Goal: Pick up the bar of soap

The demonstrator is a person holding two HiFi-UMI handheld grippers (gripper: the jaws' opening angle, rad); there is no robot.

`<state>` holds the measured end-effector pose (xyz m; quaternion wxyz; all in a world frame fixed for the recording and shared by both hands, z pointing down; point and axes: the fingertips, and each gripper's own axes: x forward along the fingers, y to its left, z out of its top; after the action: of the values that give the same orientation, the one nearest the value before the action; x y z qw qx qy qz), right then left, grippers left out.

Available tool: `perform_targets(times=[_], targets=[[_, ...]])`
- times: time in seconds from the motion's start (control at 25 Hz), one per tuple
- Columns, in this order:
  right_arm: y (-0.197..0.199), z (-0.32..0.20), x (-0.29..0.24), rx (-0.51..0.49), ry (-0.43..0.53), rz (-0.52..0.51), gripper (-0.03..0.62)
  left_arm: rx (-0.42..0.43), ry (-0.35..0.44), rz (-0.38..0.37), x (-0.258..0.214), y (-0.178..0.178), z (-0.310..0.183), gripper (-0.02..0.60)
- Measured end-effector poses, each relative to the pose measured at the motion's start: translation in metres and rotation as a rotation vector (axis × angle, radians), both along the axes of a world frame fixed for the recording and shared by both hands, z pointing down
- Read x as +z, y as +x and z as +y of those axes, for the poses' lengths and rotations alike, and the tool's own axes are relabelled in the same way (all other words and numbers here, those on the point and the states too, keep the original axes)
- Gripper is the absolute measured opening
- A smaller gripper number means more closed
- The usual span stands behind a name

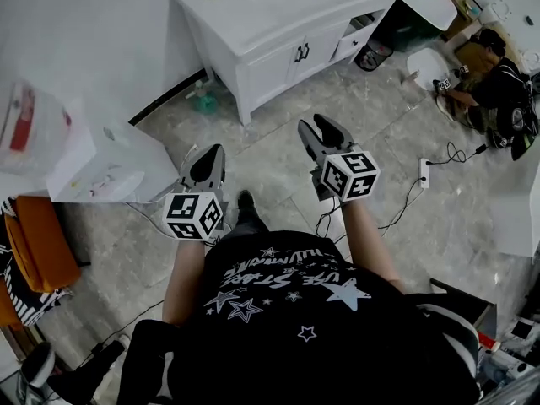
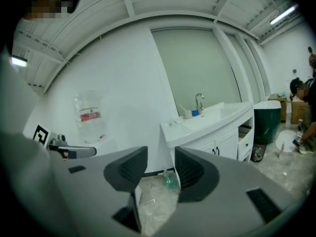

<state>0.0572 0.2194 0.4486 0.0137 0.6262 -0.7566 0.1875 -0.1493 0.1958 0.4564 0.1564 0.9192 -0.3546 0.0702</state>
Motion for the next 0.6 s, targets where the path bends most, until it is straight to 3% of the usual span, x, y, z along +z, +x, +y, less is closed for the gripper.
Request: perform_targets(times=[0.2,0.6], targets=[[-0.001,-0.06,-0.005,0.013,-0.005,0.005,0.27,0.042,0.038,0.015,-0.011,0.006,-0.059,0.009],[-0.005,-0.123,0.002,0.092,-0.045,0.012,0.302,0.082,0.002,0.019,0.003,-0.01,-0.133,0.009]])
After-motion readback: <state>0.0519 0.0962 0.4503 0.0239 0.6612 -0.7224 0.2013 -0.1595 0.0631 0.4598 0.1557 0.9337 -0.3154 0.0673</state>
